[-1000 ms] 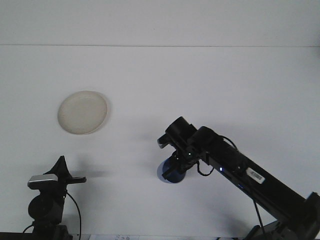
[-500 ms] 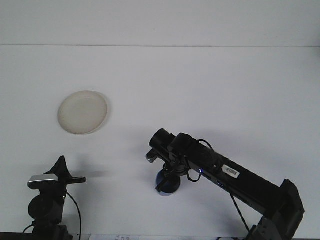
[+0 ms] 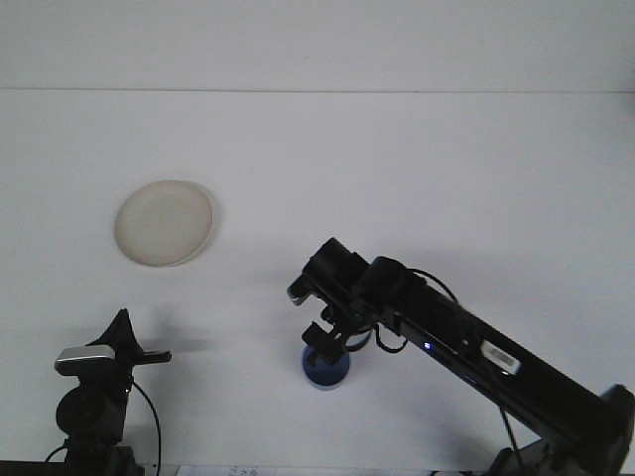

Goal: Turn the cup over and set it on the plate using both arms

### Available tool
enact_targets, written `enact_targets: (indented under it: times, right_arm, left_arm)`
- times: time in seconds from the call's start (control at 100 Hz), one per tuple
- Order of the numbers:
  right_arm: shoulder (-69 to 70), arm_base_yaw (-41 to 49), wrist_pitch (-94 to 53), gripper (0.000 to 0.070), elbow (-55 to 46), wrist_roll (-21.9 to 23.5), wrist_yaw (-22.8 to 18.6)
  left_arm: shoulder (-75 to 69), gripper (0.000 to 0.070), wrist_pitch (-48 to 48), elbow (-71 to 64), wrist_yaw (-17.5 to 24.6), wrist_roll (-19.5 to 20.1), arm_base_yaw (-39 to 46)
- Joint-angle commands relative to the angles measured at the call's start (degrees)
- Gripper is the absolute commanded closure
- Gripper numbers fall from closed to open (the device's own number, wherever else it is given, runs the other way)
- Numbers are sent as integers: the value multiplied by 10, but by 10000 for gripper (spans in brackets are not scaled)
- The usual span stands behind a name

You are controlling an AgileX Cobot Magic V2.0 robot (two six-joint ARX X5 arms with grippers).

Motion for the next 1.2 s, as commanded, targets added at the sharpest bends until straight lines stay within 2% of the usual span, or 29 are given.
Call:
enact_targets:
  times: [0.0,0.11,0.21,0.39,0.55,0.68,0.86,1.01,1.19]
  right_arm:
    - [-39,5,3,269,16,-10,18]
    - [-125,6,20,269,14,-10,74]
    - [-220,7,68,269,-10,-10,103]
    - [-427,19,218,270,-157,-3,164]
    - [-601,22,345,270,-328,-4,168]
    - [-706,22,364,271,-423,-8,168]
    - [-797,22,360,273,-488,12,168]
    - [-814,22,358,273,-494,9,172]
    - [-813,22,357,273,-494,7,172]
  left_arm:
    - [-1,685,6,-11,-2,-2,1]
    - [-1,685,6,-11,-2,-2,1]
    - [-1,685,6,-11,-2,-2,1]
    - [-1,685,6,-11,-2,-2,1]
    - [-1,685,6,-11,-2,-2,1]
    - [-1,685,6,-11,-2,-5,1]
    - [-1,685,6,-11,-2,-87,1]
    - [-1,688,16,-8,1,-174,1]
    - [23,688,-4,80,51,-184,1]
